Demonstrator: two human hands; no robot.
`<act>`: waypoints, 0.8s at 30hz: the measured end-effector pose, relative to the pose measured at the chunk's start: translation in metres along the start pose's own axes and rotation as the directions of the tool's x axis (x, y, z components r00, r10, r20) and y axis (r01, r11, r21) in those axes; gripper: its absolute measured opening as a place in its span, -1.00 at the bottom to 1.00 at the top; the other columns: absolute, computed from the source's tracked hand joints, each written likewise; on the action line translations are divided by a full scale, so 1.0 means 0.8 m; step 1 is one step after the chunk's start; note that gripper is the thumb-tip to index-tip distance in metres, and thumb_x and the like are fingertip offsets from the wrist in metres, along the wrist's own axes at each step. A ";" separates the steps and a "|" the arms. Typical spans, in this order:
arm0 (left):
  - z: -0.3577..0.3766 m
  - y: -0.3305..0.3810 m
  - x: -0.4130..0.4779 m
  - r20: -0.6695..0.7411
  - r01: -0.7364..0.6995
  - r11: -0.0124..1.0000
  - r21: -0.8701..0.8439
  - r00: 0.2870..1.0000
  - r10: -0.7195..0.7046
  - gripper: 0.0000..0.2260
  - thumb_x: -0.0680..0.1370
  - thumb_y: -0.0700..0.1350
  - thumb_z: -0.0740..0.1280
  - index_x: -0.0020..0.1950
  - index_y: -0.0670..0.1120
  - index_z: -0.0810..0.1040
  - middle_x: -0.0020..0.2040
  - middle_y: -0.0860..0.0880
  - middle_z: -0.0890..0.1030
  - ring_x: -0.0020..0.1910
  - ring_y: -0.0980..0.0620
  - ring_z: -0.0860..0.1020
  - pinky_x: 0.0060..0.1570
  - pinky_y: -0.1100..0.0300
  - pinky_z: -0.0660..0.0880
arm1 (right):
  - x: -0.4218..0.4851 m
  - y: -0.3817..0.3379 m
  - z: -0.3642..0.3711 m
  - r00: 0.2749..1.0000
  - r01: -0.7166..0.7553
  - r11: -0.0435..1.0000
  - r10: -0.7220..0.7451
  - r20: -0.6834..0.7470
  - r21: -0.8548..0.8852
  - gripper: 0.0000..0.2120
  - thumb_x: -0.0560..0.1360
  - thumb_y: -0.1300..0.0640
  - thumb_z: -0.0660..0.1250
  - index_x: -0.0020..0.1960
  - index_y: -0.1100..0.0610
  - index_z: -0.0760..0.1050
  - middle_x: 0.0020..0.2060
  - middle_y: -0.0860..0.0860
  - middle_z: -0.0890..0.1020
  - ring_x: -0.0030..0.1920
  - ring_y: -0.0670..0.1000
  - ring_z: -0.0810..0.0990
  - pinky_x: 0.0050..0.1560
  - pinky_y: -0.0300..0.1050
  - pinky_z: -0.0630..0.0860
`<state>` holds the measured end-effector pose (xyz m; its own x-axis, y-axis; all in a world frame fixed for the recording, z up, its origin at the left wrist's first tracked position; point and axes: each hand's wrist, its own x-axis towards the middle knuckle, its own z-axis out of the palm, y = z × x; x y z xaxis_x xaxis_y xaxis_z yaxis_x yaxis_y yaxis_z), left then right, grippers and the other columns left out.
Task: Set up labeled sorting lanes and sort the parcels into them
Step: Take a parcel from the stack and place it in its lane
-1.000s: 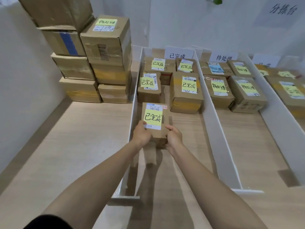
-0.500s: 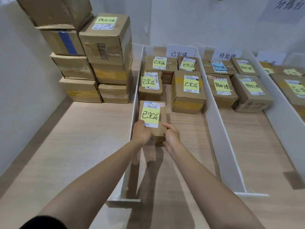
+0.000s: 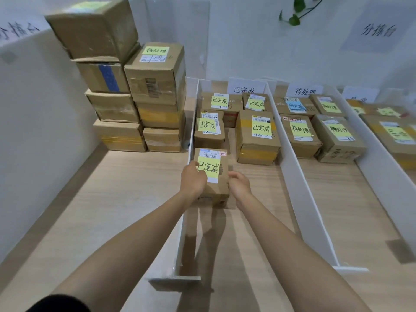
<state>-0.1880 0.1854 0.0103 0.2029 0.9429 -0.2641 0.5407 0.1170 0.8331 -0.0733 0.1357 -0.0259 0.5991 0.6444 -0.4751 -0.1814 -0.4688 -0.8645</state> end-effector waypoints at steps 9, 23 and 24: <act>-0.082 0.028 0.019 -0.091 -0.314 0.924 0.217 0.936 0.339 -0.72 0.62 -0.18 0.10 0.30 -0.20 0.41 0.30 -0.13 0.47 0.20 -0.01 0.44 0.05 0.23 0.37 | -0.036 -0.084 0.008 0.926 0.357 0.921 -0.371 -0.067 -0.157 -0.68 0.63 0.15 0.15 0.35 0.13 0.41 0.23 -0.03 0.50 0.16 -0.07 0.44 0.10 -0.22 0.34; -0.247 0.082 0.076 -0.207 -0.429 0.867 0.252 0.851 0.482 -0.66 0.64 -0.14 0.11 0.41 -0.15 0.33 0.38 -0.11 0.40 0.35 -0.03 0.37 0.30 0.11 0.31 | -0.058 -0.214 0.096 0.856 0.503 0.854 -0.514 -0.065 -0.132 -0.73 0.62 0.11 0.13 0.26 0.06 0.48 0.08 -0.08 0.52 0.05 -0.06 0.46 -0.01 -0.19 0.38; -0.257 0.086 0.083 -0.213 -0.433 0.867 0.245 0.849 0.484 -0.66 0.64 -0.13 0.11 0.40 -0.14 0.34 0.37 -0.11 0.41 0.33 -0.03 0.38 0.28 0.12 0.33 | -0.058 -0.222 0.104 0.851 0.510 0.851 -0.520 -0.069 -0.123 -0.73 0.62 0.11 0.13 0.26 0.07 0.48 0.07 -0.09 0.52 0.06 -0.07 0.46 0.03 -0.17 0.36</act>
<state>-0.3053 0.3202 0.1504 0.2601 0.9232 0.2828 0.5814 -0.3836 0.7175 -0.1335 0.2393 0.1356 0.6579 0.7510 0.0567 0.2475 -0.1445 -0.9580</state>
